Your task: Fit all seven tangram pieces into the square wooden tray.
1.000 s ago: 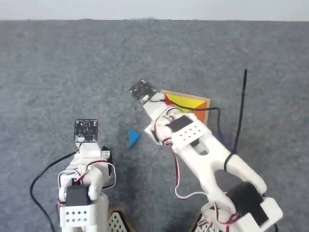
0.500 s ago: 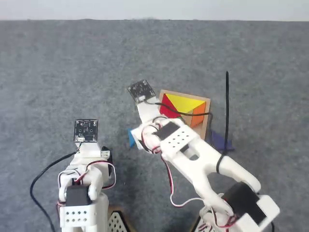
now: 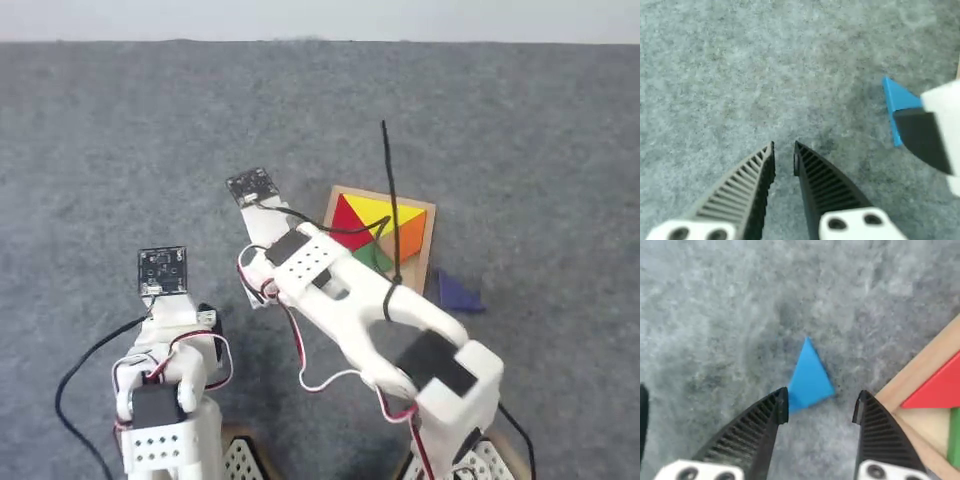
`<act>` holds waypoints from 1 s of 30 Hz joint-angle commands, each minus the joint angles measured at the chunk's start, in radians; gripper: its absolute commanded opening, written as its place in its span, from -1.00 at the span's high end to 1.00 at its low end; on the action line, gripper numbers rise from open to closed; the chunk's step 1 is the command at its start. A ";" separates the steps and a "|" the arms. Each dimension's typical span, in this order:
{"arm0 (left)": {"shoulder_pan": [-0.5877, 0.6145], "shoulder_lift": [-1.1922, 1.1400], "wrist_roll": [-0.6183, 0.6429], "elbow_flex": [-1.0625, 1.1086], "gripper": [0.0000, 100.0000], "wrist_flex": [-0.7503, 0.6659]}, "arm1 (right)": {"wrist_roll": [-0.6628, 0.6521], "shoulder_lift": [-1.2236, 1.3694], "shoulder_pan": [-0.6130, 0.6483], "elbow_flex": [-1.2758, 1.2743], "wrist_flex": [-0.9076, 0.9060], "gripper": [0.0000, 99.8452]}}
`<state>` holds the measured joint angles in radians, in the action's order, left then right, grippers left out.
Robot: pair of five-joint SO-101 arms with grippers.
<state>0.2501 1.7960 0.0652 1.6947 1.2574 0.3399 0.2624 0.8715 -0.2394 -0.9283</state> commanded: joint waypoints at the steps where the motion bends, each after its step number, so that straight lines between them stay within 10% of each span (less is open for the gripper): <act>1: 0.011 0.018 0.009 -0.012 0.89 0.005 | 0.009 0.038 0.013 0.100 -0.012 0.55; 30: 0.012 0.018 0.009 -0.012 0.89 0.005 | 0.011 0.076 0.036 0.137 -0.068 0.77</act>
<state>0.2578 1.7960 0.0652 1.6947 1.2574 0.3460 0.3590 0.8915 -0.1596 -0.9851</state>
